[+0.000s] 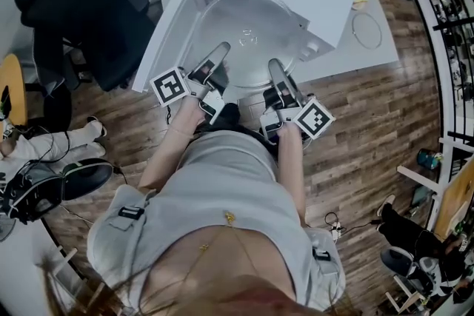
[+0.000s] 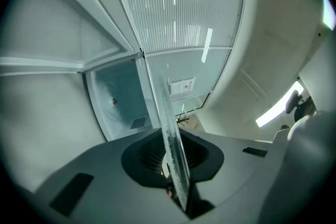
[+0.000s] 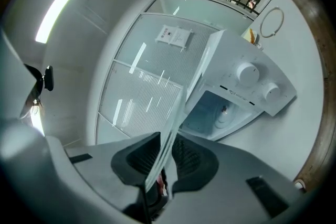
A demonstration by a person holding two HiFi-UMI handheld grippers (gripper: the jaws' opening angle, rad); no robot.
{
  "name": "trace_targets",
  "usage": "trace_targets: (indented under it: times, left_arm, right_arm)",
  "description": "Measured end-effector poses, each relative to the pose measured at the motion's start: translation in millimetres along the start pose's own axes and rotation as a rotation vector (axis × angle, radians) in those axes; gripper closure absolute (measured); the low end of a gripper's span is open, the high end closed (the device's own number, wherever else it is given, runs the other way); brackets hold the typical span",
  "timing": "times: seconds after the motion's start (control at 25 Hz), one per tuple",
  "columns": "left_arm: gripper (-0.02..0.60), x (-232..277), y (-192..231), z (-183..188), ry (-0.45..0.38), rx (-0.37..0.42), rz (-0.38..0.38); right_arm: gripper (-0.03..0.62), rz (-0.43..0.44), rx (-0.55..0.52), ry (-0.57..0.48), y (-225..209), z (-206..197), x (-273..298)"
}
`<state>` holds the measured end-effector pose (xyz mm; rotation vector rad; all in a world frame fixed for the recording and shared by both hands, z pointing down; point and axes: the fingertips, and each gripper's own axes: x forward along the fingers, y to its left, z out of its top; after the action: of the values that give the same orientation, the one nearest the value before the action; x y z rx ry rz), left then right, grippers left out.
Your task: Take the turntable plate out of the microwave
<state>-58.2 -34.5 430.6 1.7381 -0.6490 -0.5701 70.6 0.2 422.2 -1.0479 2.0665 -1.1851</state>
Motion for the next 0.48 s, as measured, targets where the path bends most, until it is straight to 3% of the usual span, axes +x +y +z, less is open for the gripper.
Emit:
trace_targets:
  times: [0.48]
  left_arm:
    - [0.528,65,5,28,0.096,-0.026,-0.019]
  right_arm:
    - [0.517,-0.048,-0.021,-0.062,-23,47,32]
